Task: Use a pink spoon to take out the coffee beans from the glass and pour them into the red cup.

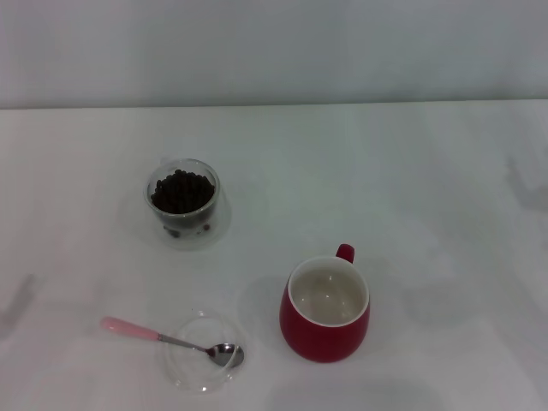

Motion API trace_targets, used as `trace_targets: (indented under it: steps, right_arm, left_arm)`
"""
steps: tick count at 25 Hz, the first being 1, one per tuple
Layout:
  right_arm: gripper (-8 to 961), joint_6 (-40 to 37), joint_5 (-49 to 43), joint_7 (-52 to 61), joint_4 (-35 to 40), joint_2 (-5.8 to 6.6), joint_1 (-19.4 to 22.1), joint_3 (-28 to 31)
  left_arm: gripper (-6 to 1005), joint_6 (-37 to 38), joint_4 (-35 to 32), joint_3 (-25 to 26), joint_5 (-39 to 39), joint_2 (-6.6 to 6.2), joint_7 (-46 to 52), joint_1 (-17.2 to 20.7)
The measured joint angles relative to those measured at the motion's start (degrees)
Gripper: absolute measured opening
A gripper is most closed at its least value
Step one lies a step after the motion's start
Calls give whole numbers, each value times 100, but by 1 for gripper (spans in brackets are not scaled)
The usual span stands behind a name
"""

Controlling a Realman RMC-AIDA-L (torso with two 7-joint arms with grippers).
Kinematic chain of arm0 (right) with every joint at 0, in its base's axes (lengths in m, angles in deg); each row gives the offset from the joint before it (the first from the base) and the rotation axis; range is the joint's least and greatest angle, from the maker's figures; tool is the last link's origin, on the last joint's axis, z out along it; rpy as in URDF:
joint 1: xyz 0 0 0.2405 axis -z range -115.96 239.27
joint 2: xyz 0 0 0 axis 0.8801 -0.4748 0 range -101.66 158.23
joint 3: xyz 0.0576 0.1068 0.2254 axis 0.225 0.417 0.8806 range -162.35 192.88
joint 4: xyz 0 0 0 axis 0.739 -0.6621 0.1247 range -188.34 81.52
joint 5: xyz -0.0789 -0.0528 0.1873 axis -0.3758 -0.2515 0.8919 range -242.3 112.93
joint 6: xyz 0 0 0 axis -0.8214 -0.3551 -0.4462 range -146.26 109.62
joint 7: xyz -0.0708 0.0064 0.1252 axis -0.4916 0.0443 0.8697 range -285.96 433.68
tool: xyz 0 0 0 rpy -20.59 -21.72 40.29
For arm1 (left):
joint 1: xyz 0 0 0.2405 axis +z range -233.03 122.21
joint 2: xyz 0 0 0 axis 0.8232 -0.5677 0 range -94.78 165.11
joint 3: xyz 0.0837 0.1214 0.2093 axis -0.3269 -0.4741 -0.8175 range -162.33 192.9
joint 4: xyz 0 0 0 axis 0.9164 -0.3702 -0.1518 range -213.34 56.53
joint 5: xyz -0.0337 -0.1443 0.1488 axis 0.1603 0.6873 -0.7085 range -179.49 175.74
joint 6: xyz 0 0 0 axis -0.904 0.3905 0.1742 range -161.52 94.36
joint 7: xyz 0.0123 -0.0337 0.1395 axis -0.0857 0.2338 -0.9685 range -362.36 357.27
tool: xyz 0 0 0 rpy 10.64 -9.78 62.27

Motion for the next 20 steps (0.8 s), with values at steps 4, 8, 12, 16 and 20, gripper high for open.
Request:
trace_targets:
  steps: [4,8,12,16,20]
  right_arm:
    - [686,-279,-5,-620,-368,-9,-5,-93]
    - [686,-343,71,-974,-717,-10,-12,10]
    - [686,-94,117,-1064,-838,-17,-6,51]
    - [686,-6,117,-1045,-899,-18,14,54]
    - [686,121,113,-965,-903,-15,53,49]
  left_arm:
    - [674,5,494,533,543,4,-1078,-69]
    - [673,47,954,917,1132,3,-1954,-241]
    - [672,139,1085,967,1595,7,-2285,-341]
    - [671,208,1096,971,2081,-7,-2347,-483]
    - [669,248,1108,970,2314,1,-2451,-637]
